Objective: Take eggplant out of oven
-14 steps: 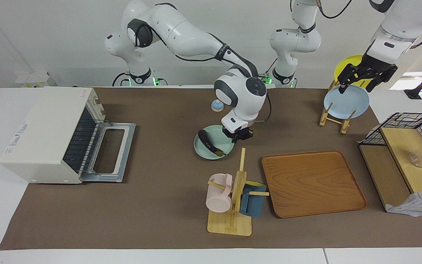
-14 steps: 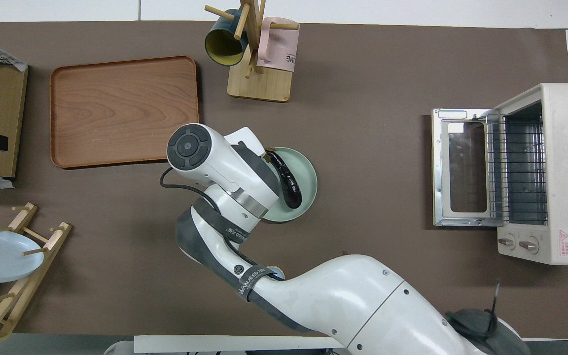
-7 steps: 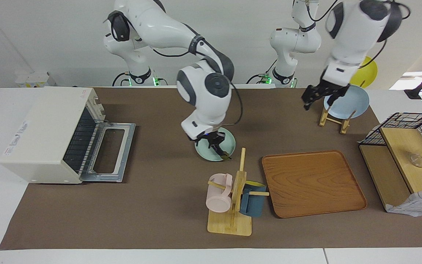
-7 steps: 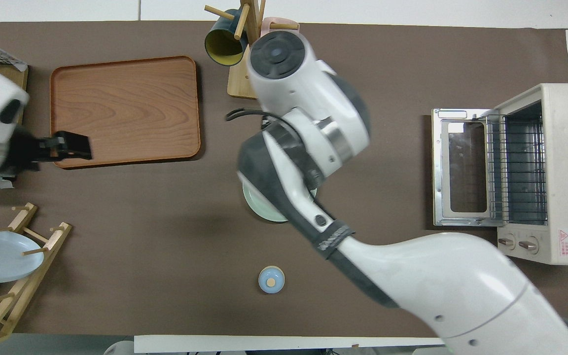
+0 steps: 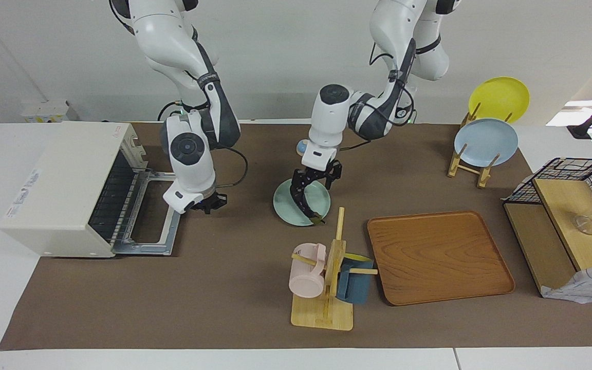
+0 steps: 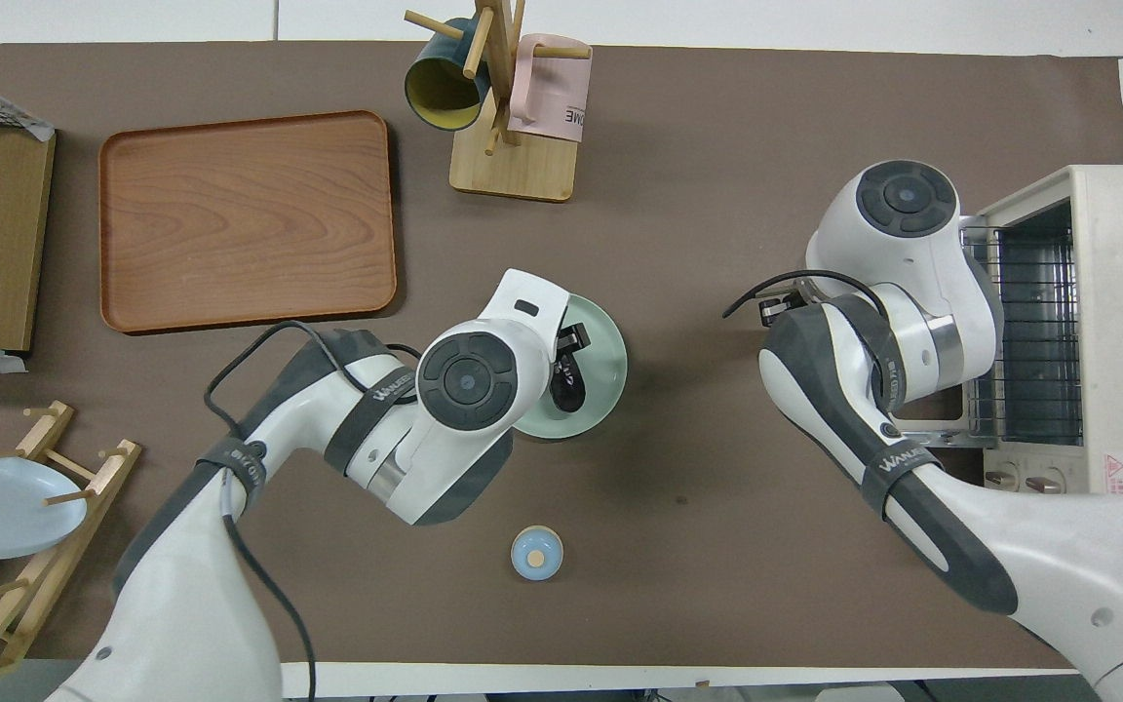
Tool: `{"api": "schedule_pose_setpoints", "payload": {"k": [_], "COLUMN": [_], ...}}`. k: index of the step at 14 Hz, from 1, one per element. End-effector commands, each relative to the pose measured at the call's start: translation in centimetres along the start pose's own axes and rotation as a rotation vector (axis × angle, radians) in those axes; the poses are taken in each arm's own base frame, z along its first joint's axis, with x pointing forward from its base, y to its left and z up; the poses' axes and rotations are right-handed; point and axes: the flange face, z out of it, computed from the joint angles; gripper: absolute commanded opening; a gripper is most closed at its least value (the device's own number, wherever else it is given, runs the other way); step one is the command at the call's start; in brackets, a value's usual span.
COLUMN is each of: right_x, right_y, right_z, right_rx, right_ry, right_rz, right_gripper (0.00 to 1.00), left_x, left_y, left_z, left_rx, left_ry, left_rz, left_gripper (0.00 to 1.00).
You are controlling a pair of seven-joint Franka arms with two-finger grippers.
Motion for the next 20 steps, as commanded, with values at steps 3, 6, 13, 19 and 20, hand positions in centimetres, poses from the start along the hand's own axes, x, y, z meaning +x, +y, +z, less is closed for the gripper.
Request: {"api": "schedule_pose_setpoints", "payload": {"k": [3,6,13,19,20], "right_x": [-2.7,-1.9,-4.8,-11.5,-12.1], "right_y": [2.3,3.4,11.5,14.3,14.6], "right_z": [2.2,0.5,-11.3,-27.0,-30.0], "right_rx": [-0.013,-0.168,-0.175,0.055,0.063], "right_ry": [0.028,0.007,-0.067,0.078,0.093], "right_rz": [-0.021,-0.126,-0.238,-0.077,-0.071], "right_gripper": [0.04,0.02,0.06,1.0,1.0], "left_x": [0.6,7.7,27.6,25.6,23.9], "left_y": [0.9,-2.6,-20.6,-26.1,-26.9], "left_z": [0.4,-2.3,-5.1,-20.3,-24.3], "left_rx": [0.02,0.09,0.107,0.152,0.144], "left_ry": [0.003,0.0,0.01,-0.107,-0.121], "left_rz": [-0.006,-0.031,0.234,0.238,0.233], "left_gripper": [0.0,0.0,0.41,1.0,1.0]}}
